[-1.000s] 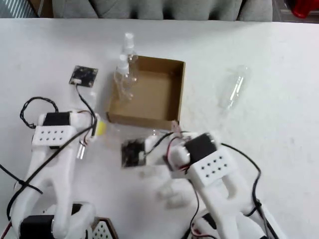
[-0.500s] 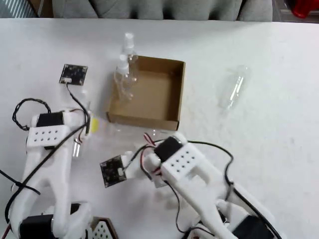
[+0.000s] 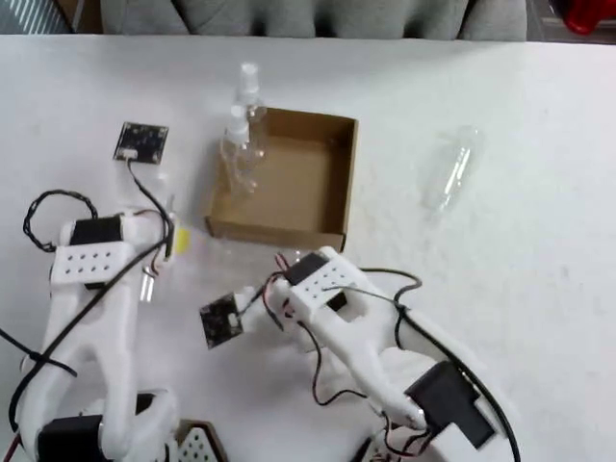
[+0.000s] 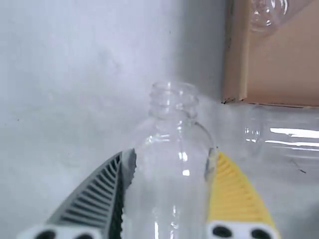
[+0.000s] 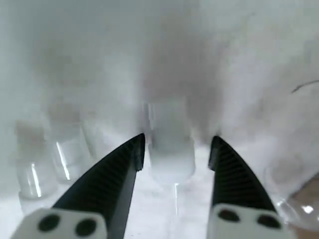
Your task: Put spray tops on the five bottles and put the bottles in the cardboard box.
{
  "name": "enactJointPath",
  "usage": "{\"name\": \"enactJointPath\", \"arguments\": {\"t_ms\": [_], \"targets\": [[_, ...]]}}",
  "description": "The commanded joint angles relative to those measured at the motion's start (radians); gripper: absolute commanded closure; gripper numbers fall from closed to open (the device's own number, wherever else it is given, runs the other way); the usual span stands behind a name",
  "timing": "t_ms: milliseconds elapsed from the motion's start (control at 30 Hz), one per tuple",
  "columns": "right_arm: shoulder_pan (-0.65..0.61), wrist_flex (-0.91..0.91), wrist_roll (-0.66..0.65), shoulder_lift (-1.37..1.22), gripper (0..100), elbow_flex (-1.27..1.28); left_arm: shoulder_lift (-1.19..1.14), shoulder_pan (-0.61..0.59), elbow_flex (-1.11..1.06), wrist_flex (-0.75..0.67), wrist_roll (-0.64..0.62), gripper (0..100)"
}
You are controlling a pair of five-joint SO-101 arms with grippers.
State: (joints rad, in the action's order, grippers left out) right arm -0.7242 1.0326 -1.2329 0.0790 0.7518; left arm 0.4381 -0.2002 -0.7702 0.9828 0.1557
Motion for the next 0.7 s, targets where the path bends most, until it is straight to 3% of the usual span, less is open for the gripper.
{"name": "enactJointPath", "arguments": {"t_ms": [0,167,500,667], "targets": [[0.013,-0.012,-0.006,-0.019,98.2,-0.057,0.044,-0.013,0.005,-0.028,-0.005,98],[0.054,0.076,0.02,-0.019,98.7,-0.127,0.05,-0.016,0.0,-0.028,-0.006,98],[0.271,0.34,0.417,-0.019,98.3,-0.433,0.059,-0.018,0.005,-0.006,-0.061,98],[0.349,0.398,0.632,0.038,98.3,-0.43,0.214,-0.018,-0.035,0.028,-0.061,98]]}}
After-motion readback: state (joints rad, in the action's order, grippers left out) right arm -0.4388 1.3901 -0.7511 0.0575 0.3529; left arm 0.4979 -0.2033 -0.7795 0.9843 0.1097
